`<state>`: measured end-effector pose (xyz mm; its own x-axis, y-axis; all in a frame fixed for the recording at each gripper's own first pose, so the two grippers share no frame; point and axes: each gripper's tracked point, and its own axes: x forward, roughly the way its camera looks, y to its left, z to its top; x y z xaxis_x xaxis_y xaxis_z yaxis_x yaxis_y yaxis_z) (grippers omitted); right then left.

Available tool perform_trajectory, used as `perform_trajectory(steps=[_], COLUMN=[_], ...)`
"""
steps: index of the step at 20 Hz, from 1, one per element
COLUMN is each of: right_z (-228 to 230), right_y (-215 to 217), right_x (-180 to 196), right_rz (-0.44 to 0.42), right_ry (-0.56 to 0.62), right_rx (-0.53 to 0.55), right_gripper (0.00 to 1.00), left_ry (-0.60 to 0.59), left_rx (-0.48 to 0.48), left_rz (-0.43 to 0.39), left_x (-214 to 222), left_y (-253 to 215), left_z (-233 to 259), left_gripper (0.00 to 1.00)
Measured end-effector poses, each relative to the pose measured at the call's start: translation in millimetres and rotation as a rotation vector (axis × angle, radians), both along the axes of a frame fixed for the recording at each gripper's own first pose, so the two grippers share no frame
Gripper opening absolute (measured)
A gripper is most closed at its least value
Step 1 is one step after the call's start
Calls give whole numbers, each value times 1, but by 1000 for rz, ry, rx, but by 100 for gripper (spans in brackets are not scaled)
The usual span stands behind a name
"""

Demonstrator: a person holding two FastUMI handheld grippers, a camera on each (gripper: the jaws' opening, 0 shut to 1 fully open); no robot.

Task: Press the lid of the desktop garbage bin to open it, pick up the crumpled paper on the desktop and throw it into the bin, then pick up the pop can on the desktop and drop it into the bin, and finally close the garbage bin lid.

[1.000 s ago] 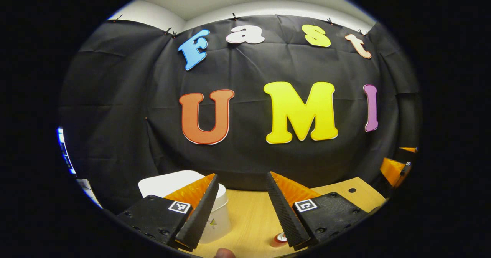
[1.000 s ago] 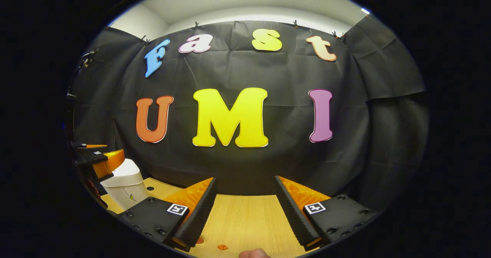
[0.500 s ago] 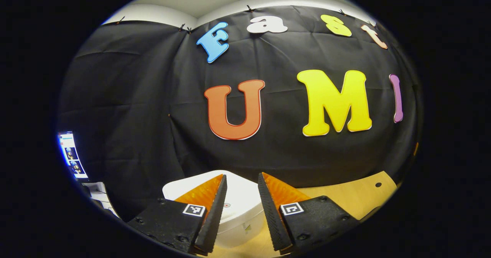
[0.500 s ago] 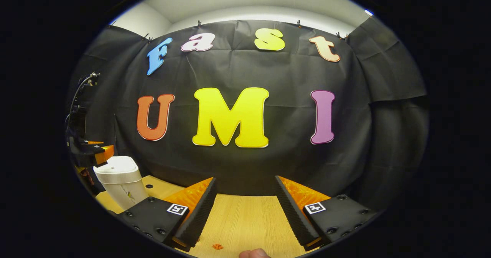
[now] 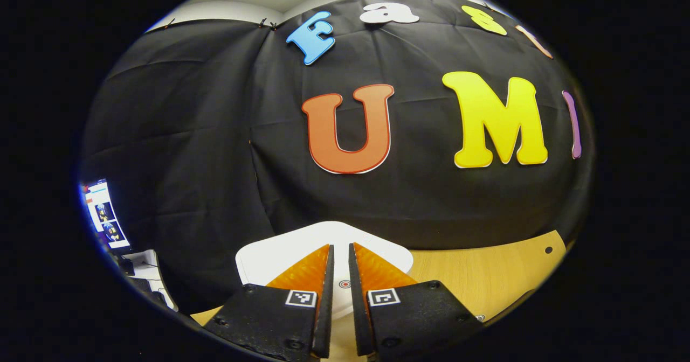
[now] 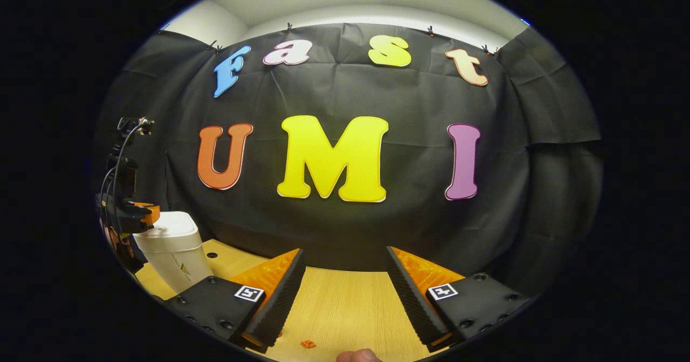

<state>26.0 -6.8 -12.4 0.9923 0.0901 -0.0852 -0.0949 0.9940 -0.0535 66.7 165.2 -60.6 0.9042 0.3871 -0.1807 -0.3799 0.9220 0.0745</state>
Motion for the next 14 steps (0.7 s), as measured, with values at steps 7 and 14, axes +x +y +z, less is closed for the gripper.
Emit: perform_trajectory(steps=[7, 14], right_z=[-4, -7], right_y=[10, 19], right_x=[3, 4], right_rz=[4, 24], right_ry=[9, 12], right_rx=[-7, -9], right_gripper=[94, 94], left_ry=[47, 65], left_rx=[-51, -119], left_rz=[14, 52], left_x=[0, -2], left_y=[5, 5], left_z=[-19, -33], left_gripper=[8, 5])
